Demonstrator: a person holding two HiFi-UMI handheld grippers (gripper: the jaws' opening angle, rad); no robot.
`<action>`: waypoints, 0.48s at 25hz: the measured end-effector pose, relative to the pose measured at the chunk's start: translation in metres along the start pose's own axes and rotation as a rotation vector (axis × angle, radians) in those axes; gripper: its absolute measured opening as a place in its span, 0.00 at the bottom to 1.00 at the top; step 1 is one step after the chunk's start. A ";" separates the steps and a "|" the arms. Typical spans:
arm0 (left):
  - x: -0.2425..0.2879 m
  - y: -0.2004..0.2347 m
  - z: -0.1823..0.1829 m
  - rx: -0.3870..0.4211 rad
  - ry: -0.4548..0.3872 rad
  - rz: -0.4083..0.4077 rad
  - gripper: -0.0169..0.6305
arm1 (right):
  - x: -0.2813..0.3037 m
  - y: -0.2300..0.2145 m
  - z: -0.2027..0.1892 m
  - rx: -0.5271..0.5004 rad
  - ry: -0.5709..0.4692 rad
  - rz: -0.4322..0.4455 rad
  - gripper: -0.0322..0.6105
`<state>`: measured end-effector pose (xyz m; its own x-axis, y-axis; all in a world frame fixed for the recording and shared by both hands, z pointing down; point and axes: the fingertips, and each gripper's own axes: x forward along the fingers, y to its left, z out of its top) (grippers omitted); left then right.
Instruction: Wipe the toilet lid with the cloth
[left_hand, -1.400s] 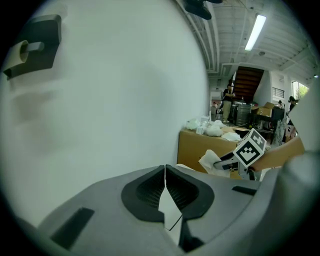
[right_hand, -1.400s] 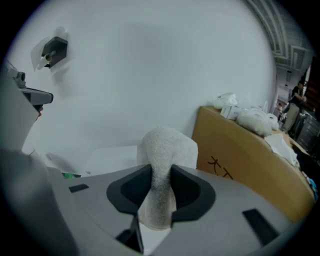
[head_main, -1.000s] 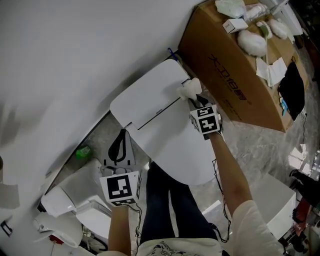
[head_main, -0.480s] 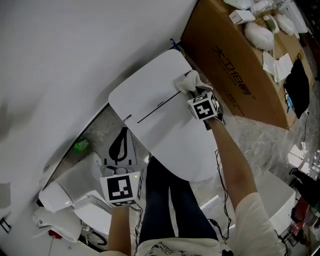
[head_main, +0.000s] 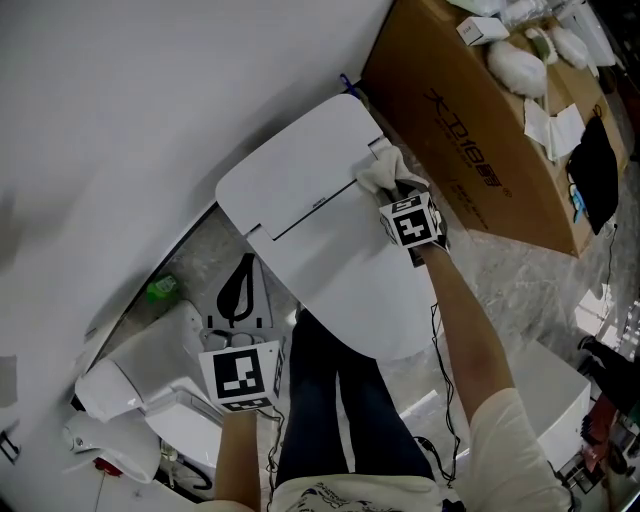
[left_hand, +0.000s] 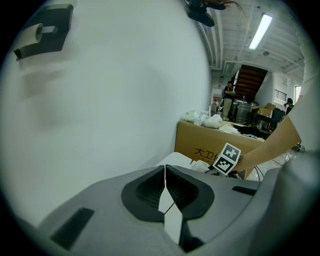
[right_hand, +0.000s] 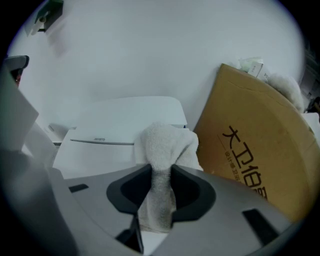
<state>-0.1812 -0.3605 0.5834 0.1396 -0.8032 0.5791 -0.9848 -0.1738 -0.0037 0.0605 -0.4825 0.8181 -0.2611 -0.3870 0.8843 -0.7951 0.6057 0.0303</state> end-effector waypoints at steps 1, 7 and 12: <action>-0.001 0.000 0.000 0.000 0.000 0.001 0.04 | -0.002 0.000 -0.004 0.006 -0.001 0.000 0.22; -0.007 -0.005 0.002 0.003 -0.008 -0.001 0.05 | -0.017 0.001 -0.035 0.044 -0.005 -0.020 0.23; -0.013 -0.016 0.001 0.013 -0.008 -0.014 0.04 | -0.033 0.001 -0.070 0.113 -0.014 -0.035 0.23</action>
<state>-0.1671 -0.3482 0.5749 0.1547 -0.8053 0.5724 -0.9812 -0.1929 -0.0061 0.1062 -0.4205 0.8214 -0.2388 -0.4167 0.8771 -0.8604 0.5095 0.0078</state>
